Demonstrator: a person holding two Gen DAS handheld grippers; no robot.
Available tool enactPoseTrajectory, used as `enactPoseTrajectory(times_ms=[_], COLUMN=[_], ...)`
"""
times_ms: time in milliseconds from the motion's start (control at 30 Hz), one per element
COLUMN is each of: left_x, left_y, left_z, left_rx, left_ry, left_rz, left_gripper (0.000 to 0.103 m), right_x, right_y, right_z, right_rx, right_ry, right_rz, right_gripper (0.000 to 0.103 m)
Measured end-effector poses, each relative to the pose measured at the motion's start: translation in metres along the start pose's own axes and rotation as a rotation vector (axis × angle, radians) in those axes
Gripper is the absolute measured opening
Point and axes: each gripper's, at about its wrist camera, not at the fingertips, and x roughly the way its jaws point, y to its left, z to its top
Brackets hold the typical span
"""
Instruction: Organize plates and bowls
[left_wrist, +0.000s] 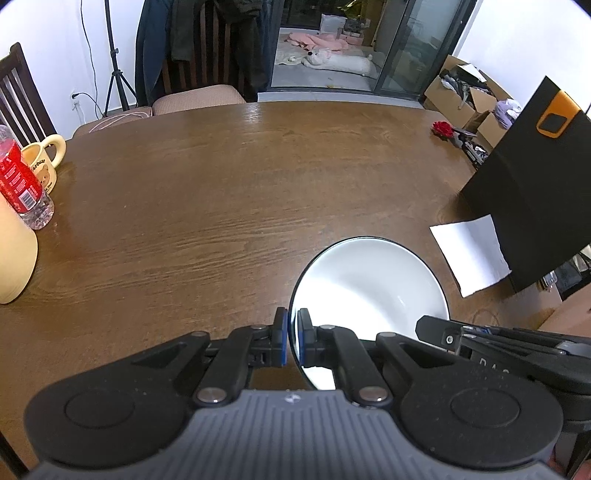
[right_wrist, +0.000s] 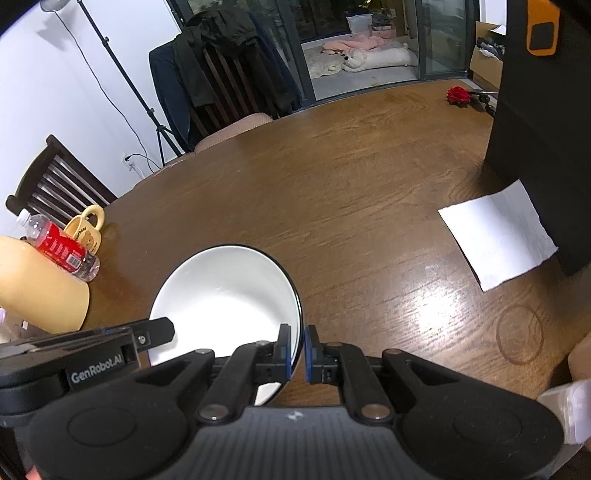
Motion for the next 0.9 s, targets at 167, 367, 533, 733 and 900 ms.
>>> enactPoseTrajectory(times_ms=[167, 367, 533, 733, 900], left_x=[-0.008, -0.014, -0.018, -0.023, -0.026], left_y=[0.001, 0.004, 0.008, 0.011, 0.014], left_z=[-0.009, -0.019, -0.027, -0.036, -0.044], left_rx=[0.007, 0.013, 0.015, 0.021, 0.029], left_ry=[-0.006, -0.004, 0.005, 0.008, 0.009], left_rz=[-0.006, -0.014, -0.015, -0.018, -0.019], left_gripper=[0.006, 0.006, 0.006, 0.006, 0.006], right_x=[-0.007, -0.013, -0.016, -0.019, -0.022], right_y=[0.004, 0.007, 0.010, 0.013, 0.014], right_z=[-0.011, -0.023, -0.032, -0.044, -0.055], right_rx=[0.003, 0.008, 0.013, 0.018, 0.030], right_ry=[-0.006, -0.010, -0.013, -0.014, -0.019], right_rz=[-0.003, -0.007, -0.010, -0.014, -0.014], right_gripper=[0.007, 0.007, 0.007, 0.007, 0.007])
